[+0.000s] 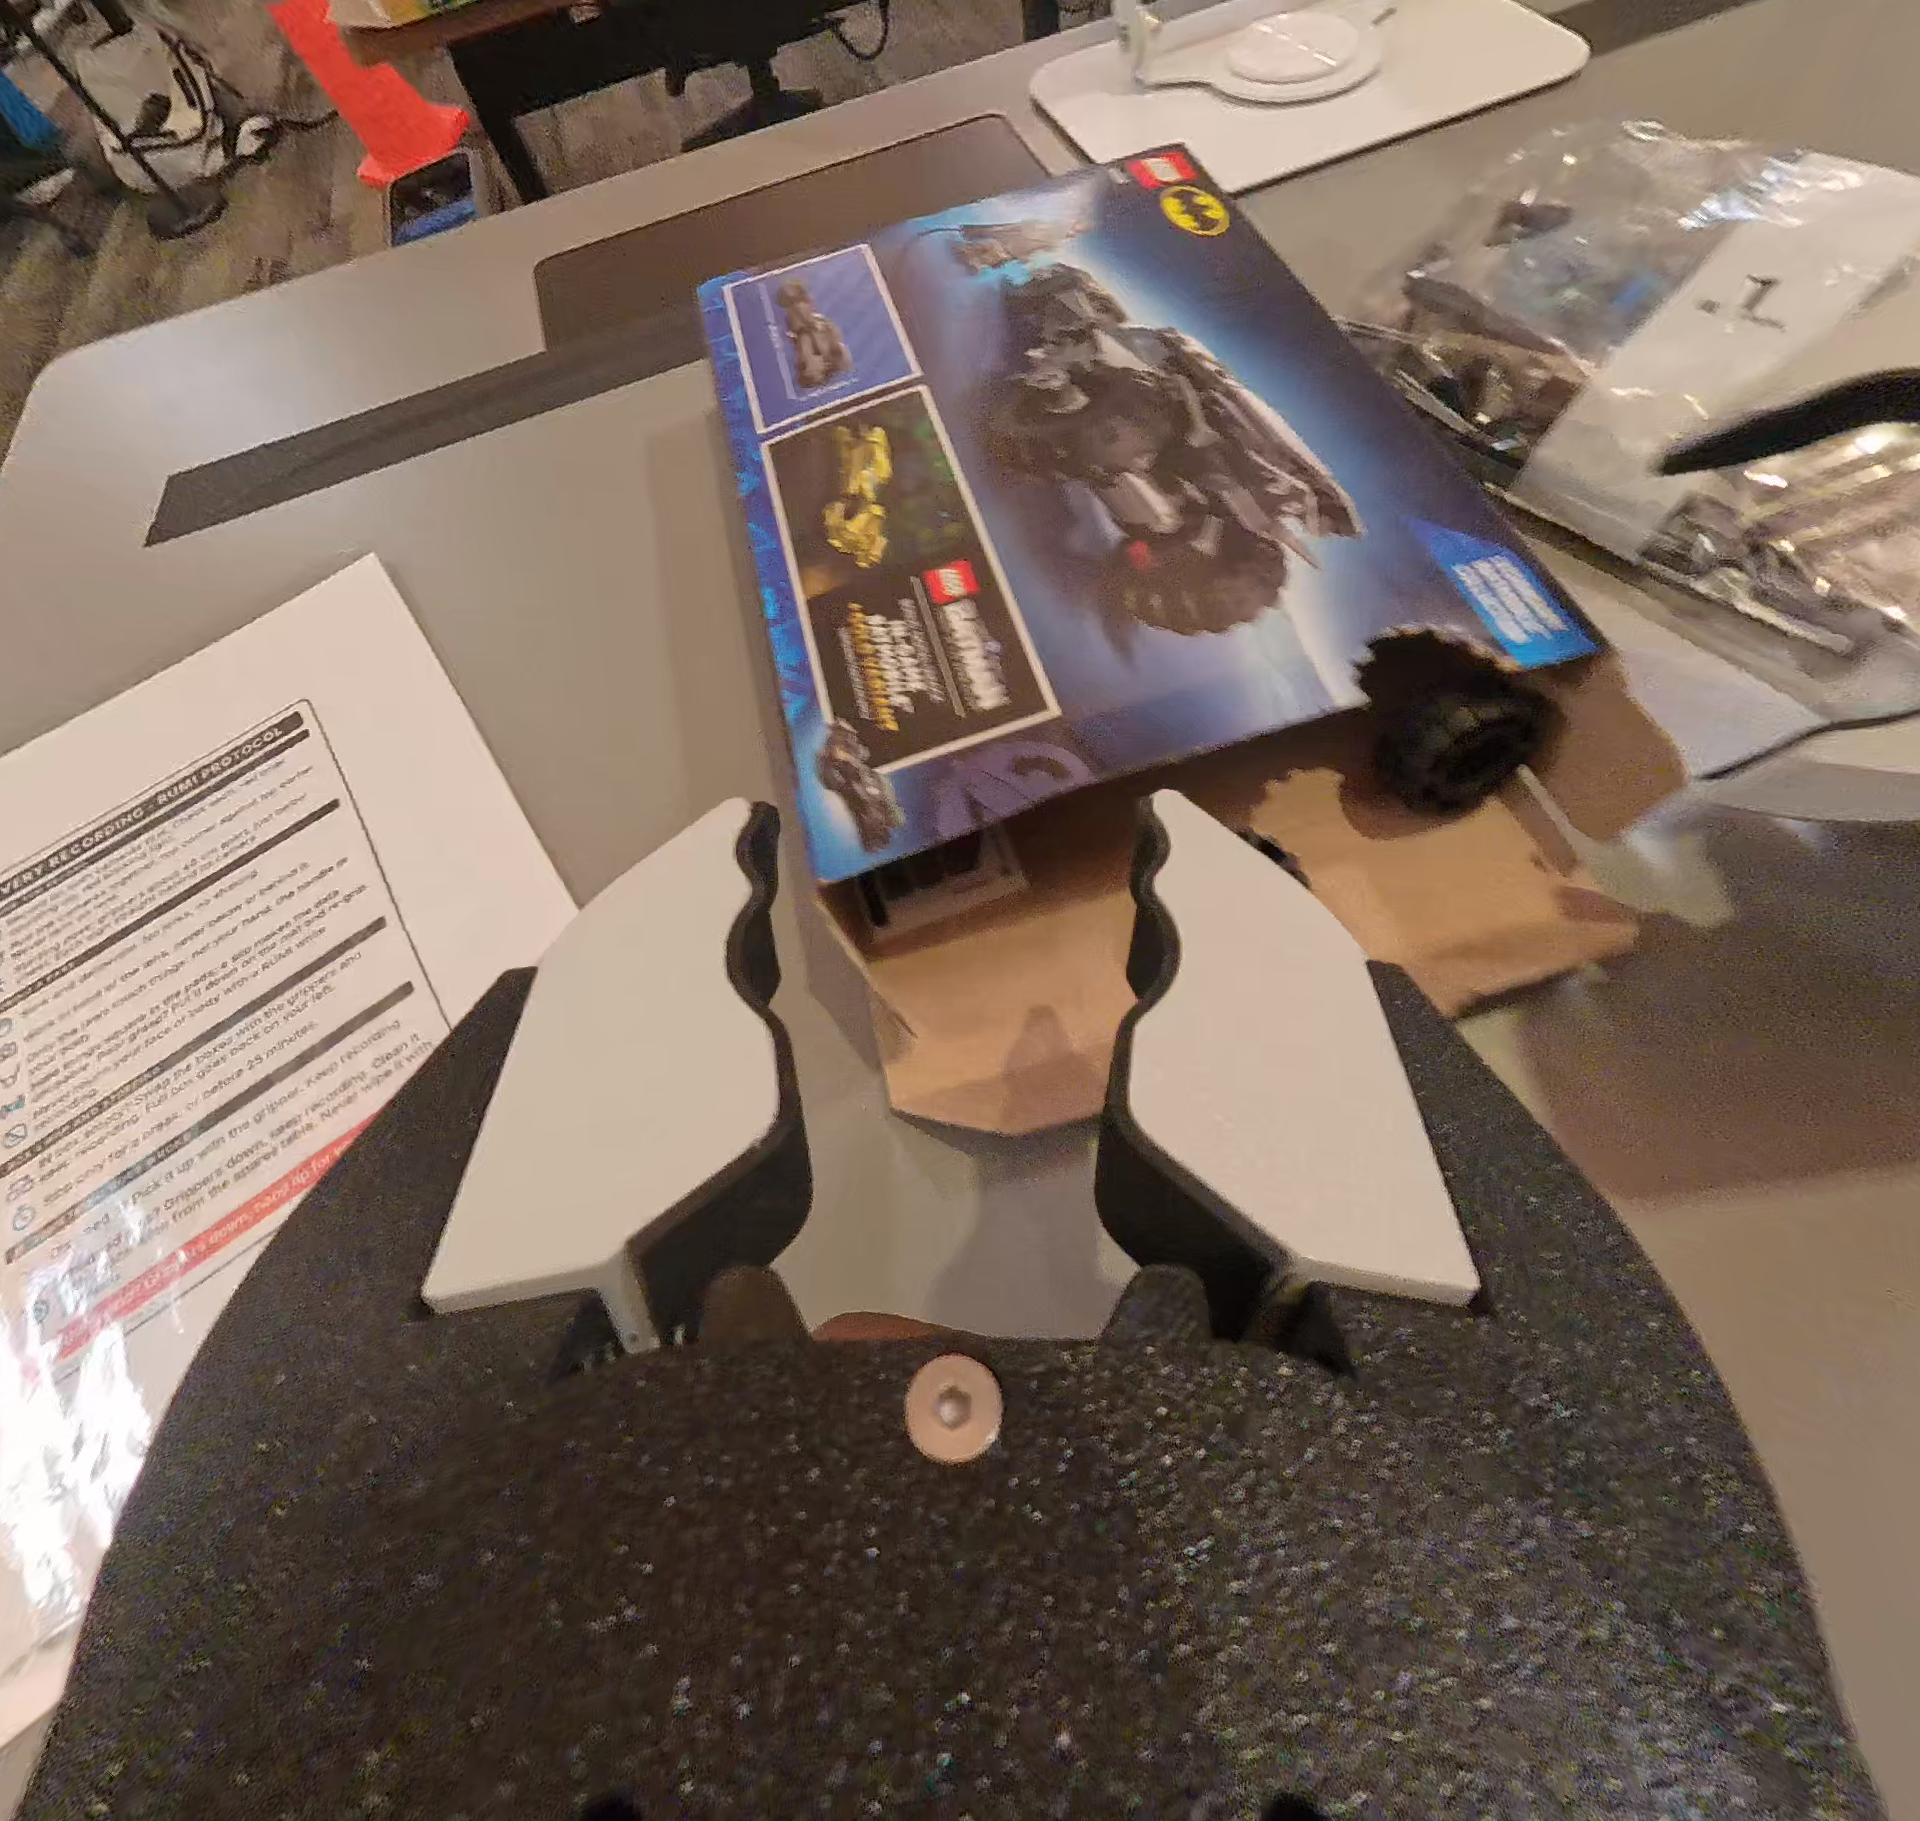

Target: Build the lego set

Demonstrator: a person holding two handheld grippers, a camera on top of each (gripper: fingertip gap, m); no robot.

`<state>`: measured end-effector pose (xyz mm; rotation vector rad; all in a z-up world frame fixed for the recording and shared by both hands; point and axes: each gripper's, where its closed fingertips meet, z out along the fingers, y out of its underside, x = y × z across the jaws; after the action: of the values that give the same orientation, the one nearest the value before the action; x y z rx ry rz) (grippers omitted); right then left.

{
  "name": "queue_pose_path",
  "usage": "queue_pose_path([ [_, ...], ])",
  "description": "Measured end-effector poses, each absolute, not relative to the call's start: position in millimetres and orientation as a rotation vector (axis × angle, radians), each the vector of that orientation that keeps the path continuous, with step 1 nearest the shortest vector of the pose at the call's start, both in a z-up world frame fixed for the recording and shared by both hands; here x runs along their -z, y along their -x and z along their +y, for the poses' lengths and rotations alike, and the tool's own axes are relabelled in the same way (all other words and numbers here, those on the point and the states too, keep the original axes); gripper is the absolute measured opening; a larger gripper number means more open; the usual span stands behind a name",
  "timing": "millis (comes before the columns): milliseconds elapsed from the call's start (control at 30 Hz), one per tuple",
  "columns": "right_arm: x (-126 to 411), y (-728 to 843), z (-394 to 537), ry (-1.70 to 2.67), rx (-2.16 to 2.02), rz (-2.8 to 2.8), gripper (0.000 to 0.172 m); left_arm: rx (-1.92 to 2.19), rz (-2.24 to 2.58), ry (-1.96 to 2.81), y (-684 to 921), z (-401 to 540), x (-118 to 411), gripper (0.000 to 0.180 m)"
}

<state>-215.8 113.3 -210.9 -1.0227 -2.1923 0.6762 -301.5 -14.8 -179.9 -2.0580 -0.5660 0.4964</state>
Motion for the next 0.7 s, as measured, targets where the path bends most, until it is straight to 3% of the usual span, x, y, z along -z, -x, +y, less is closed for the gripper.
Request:
queue_pose_path([
  [300,234.0,207.3,98.7,1.385,-1.044,-2.367,0.082,-0.074,-0.761,1.952,339.8,-6.1,205.0,0.07],
  [700,242.6,251.1,96.6,1.398,-0.841,-2.353,0.1,0.052,-0.758,1.912,329.0,-1.3,202.3,0.075],
])
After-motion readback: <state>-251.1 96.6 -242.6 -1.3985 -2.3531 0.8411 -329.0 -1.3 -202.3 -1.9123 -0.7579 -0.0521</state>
